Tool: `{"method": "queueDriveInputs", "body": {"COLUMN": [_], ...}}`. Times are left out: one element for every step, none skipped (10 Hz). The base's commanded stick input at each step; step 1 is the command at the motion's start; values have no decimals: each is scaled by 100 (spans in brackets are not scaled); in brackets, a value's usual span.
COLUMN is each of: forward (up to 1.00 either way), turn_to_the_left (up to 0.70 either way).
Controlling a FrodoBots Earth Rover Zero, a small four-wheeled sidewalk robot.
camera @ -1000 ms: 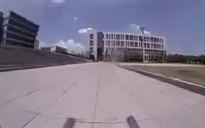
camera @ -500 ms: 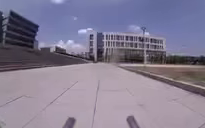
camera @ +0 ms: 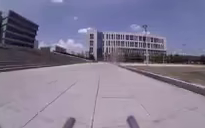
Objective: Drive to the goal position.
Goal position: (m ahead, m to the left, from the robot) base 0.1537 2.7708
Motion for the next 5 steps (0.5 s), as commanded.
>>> {"method": "queueDriveInputs", "body": {"forward": [85, 85, 85, 85, 85], "turn_to_the_left": [0, 0, 0, 0, 0]}}
